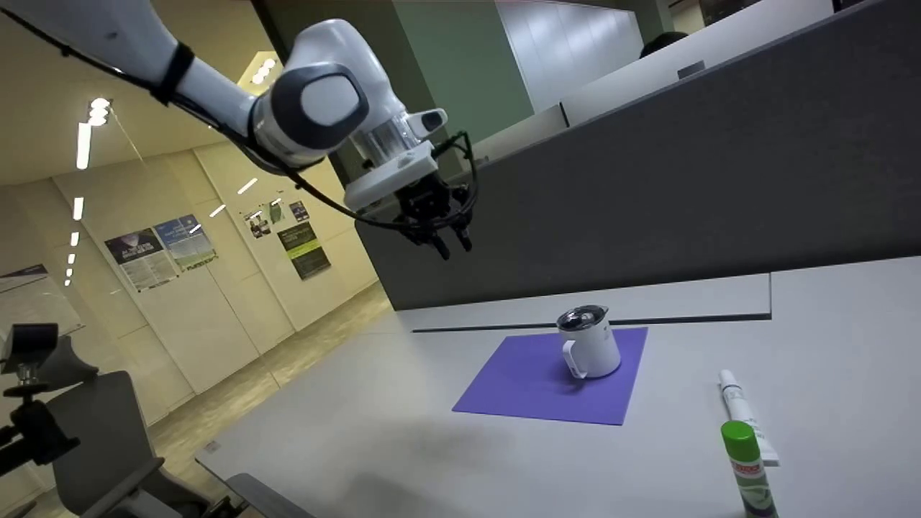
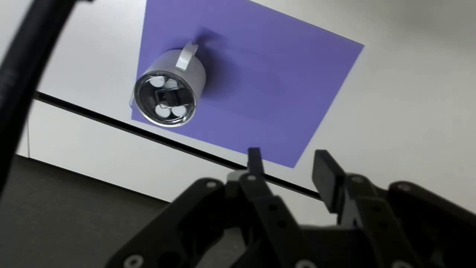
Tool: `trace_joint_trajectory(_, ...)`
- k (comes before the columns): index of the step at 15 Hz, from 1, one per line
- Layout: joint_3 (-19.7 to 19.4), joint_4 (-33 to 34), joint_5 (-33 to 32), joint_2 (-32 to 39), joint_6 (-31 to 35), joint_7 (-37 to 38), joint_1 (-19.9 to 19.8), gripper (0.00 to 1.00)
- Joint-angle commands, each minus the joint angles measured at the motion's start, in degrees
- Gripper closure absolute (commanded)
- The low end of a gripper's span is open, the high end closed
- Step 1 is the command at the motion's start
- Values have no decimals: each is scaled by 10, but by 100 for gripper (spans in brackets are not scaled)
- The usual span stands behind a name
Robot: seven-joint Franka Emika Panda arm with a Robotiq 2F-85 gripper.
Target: Remove the silver object from the white mug
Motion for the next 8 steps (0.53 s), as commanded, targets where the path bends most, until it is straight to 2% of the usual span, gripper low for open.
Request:
trace_joint_trajectory(1,14,75,-62,88,22,18,-37,89)
trace_joint_trajectory(2,14,91,-86,107,27,26,-44,97)
trace_joint_trajectory(5,12,140,-128,151,-1,61,-59,100)
trace_joint_trajectory(6,29,94,-118,123,25,34,-70,100)
trace_joint_trajectory(8,35,103,-121,137,26,35,-79,99)
